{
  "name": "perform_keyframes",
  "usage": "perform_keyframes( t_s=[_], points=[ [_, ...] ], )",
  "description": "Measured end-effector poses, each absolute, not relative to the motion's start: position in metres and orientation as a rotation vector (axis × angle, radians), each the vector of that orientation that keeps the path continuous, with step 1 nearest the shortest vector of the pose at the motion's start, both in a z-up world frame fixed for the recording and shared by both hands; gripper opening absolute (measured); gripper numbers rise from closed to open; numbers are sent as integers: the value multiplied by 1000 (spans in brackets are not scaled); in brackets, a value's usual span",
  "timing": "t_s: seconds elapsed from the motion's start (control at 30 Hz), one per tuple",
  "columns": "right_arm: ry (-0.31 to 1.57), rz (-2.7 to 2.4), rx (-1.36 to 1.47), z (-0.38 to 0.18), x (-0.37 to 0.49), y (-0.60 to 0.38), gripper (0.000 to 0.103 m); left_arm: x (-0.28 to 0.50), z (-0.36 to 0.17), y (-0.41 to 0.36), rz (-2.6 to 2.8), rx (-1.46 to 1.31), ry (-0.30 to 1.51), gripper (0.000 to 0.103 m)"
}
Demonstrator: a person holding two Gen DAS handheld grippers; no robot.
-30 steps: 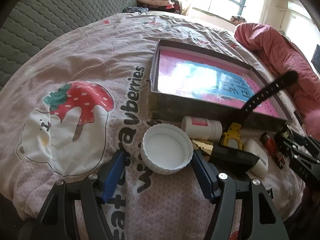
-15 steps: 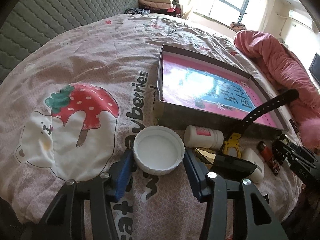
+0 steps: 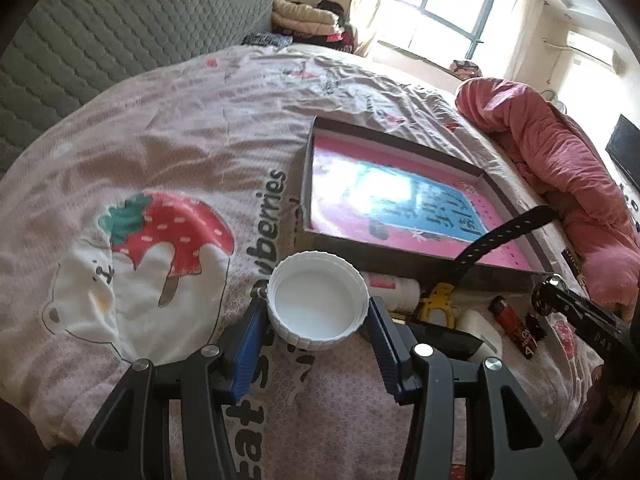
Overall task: Organize rigid objects
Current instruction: 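Close the left gripper on the white cap while the right gripper closes on the metal cylinder, then lift and carry the white cap and metal cylinder over the pink book tray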
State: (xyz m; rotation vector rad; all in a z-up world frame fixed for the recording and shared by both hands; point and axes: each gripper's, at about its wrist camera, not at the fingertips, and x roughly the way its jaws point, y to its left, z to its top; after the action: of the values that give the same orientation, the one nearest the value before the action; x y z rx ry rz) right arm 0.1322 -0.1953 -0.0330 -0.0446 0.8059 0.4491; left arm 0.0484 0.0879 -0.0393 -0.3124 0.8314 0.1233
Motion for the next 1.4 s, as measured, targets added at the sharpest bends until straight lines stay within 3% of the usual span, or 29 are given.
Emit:
perform_keyframes(
  t_s=[0.7,1.4],
  points=[
    [713,518,87,-9,124,-206,32,40,-11,66,106,-226,727,50],
    [688,502,102,-8,144,-203,32,92,-7,64,120,-237,673,50]
  ],
)
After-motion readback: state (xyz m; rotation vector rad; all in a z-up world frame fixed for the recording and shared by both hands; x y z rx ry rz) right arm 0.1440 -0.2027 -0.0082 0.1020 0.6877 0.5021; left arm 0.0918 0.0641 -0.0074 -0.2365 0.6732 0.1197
